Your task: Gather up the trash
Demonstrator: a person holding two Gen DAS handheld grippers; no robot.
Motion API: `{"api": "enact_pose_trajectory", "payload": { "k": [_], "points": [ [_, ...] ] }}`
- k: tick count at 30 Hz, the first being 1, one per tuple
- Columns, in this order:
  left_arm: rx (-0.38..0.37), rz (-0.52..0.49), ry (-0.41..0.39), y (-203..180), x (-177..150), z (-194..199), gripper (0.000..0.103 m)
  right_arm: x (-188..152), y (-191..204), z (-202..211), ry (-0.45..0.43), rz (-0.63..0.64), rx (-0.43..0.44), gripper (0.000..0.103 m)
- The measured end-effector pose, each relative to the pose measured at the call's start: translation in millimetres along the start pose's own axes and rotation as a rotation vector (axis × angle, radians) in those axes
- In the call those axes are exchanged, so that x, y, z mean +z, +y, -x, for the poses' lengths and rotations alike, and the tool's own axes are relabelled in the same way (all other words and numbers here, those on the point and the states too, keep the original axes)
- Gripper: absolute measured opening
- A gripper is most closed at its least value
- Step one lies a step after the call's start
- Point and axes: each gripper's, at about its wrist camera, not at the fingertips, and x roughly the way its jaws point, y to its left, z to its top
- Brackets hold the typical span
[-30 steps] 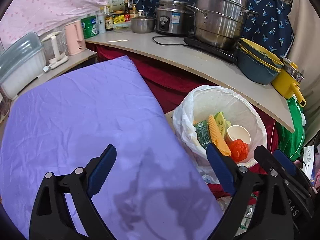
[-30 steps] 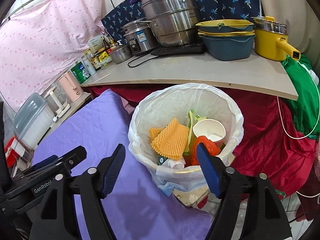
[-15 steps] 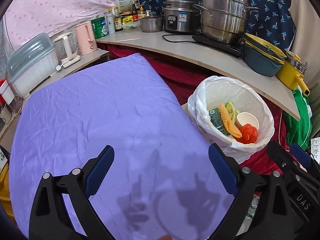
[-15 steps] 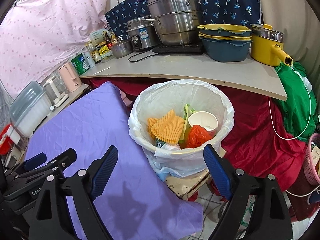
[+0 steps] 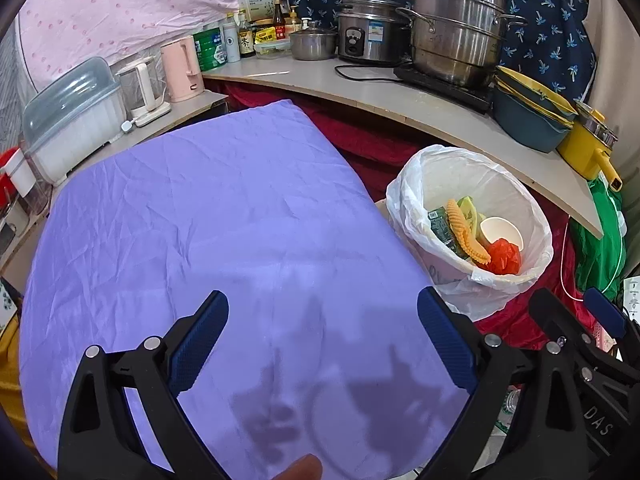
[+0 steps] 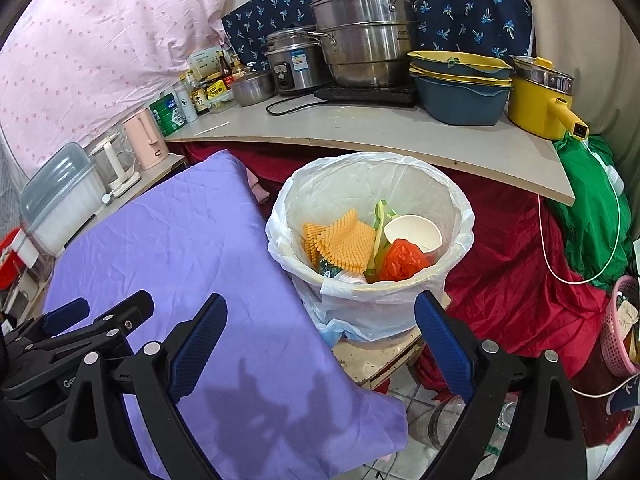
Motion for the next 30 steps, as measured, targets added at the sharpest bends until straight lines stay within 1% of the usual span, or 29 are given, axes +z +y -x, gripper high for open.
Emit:
{"api": "enact_pose_trajectory", "payload": {
  "k": [1, 2, 3, 16, 24, 30],
  "points": [
    [0.001, 0.002, 0.002, 1, -1, 0, 0.091, 0, 1, 0, 0.000, 0.004, -0.001, 0.092],
    [0.005, 0.002, 0.002, 1, -2, 0, 0.091, -1, 2, 0, 0.001, 0.007, -0.004, 0.096],
    [0.007, 0.003, 0.001, 2, -3, 0, 0.091, -2, 2, 0, 0.001, 0.010, -0.008, 0.096],
    [0.047, -0.026, -0.025, 5, -11, 5, 0.091, -10, 6, 5, -0.006, 0.029, -0.031, 0.096],
    [0.034, -0.021, -0.011, 4, -11, 4, 0.091, -11, 5, 6, -0.007, 0.030, -0.035, 0.096],
    [0.024, -0.030, -0.011, -3, -11, 3, 0.091, -9, -9, 8, -0.011, 0.013, -0.043, 0.096]
  ]
}}
